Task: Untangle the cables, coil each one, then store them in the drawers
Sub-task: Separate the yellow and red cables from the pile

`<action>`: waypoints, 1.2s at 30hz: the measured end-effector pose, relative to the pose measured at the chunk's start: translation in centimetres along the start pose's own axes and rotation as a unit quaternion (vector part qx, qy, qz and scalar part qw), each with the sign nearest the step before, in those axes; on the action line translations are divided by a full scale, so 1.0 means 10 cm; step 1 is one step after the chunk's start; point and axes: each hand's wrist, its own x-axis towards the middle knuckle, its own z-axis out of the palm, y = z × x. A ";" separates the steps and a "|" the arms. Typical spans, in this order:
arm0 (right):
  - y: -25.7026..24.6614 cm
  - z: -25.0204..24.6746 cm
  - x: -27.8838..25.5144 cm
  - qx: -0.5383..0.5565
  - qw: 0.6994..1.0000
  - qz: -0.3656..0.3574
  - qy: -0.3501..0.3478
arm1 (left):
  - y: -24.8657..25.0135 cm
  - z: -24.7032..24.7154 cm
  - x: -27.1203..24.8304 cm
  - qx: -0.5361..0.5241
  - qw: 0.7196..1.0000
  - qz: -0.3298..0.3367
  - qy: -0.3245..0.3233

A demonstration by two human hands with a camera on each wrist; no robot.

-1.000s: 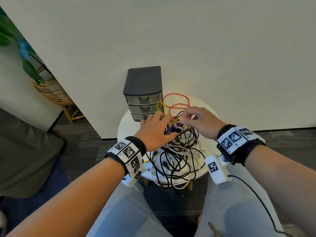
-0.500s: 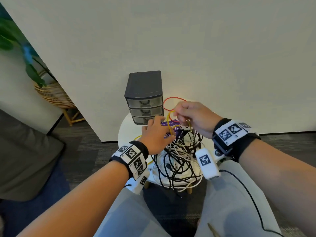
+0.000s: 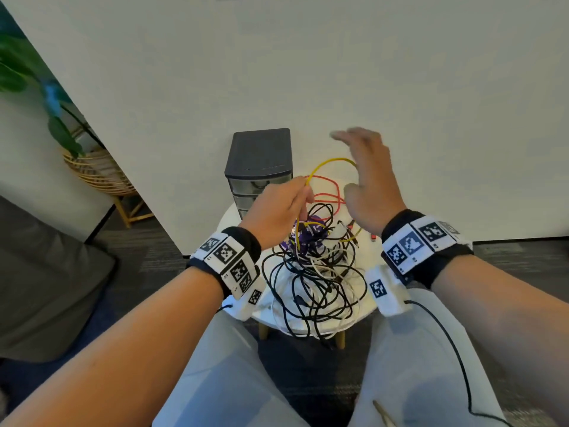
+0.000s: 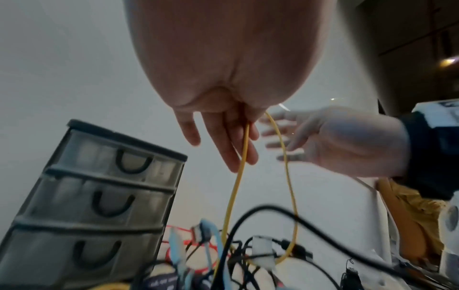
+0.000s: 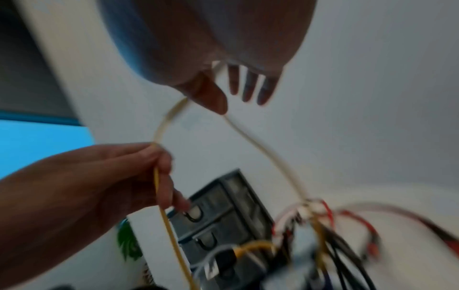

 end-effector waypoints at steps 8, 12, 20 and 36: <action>-0.26 -0.13 0.20 -0.092 0.974 -0.038 -0.203 | 0.02 -0.10 0.03 -0.015 1.000 0.019 -0.007; -0.34 -0.32 0.22 0.290 0.947 0.030 -0.136 | -0.29 0.15 -0.16 -0.015 0.991 -0.035 -0.128; -0.34 -0.49 0.18 0.584 0.778 0.216 -0.076 | -0.44 0.21 -0.25 -0.005 0.992 -0.042 -0.119; -0.18 -0.11 0.05 0.069 0.972 0.066 -0.214 | -0.44 0.28 -0.17 0.014 0.998 -0.022 -0.052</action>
